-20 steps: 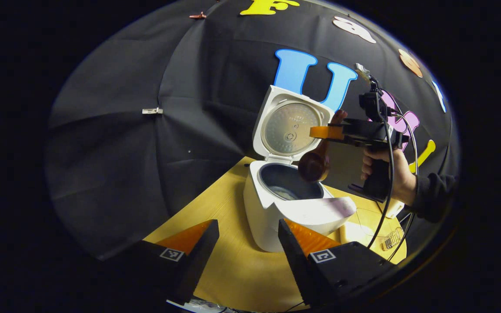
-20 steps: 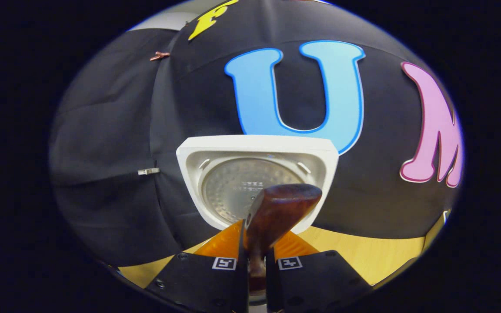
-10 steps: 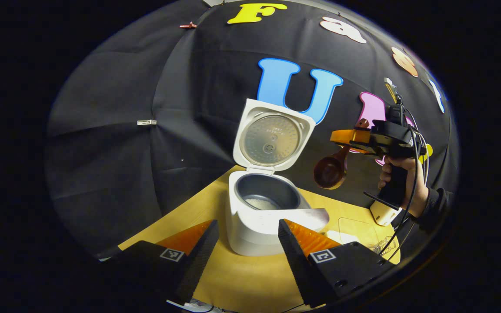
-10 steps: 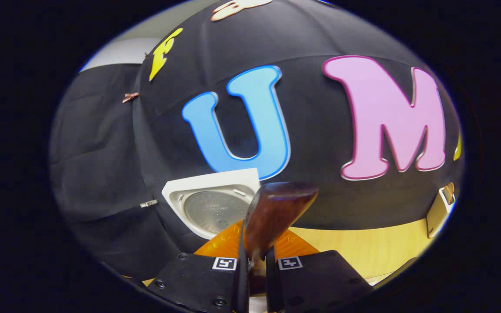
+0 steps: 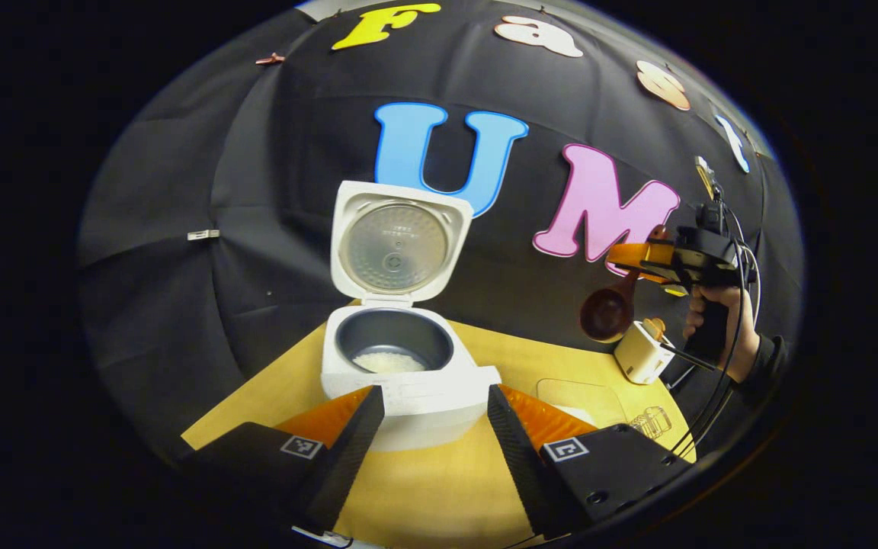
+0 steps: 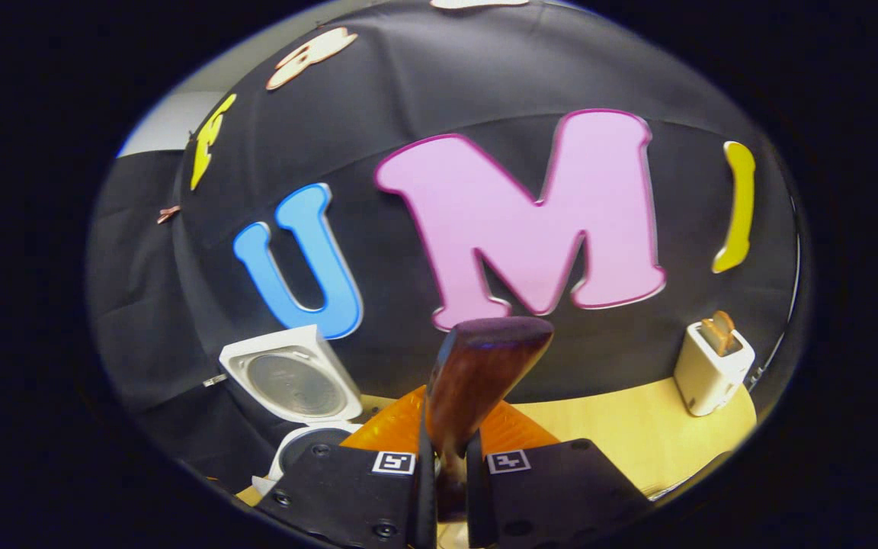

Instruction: Close the left gripper, press the button to open the rice cooker; take a wooden spoon from the chopstick holder with the right hand, scoop a spoonful of rice and pour it into the rice cooker, then put the wooden spoon back into the chopstick holder.

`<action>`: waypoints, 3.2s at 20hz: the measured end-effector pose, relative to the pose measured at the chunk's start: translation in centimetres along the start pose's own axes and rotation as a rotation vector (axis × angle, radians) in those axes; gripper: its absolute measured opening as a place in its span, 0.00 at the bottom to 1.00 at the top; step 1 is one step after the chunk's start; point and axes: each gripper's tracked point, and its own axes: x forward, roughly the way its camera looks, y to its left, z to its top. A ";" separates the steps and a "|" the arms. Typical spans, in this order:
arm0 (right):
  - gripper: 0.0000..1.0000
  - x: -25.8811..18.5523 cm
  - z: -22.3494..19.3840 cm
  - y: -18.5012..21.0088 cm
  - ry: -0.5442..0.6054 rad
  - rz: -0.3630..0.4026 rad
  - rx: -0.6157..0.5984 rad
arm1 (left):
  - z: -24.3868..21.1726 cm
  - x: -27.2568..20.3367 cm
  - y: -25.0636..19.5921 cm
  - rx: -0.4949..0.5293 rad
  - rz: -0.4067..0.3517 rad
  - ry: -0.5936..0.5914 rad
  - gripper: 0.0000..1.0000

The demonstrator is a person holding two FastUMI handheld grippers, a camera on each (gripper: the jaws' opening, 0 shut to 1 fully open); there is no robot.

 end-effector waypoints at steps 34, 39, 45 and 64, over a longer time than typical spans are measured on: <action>0.20 -12.6 -20.6 -30.5 0.271 -0.404 0.270 | -1.5 -0.4 -15.3 0.098 0.055 0.049 0.89; 0.20 -12.6 -22.5 -30.9 0.295 -0.436 0.261 | -1.6 -1.3 -14.2 0.094 0.082 0.048 0.89; 0.60 -13.8 -22.4 -31.4 0.306 -0.488 0.247 | -0.5 -1.0 -12.5 0.083 0.085 0.031 0.89; 0.98 -27.1 -18.9 -30.9 0.199 -0.835 0.253 | 20.2 6.3 2.5 0.189 0.135 -0.230 0.89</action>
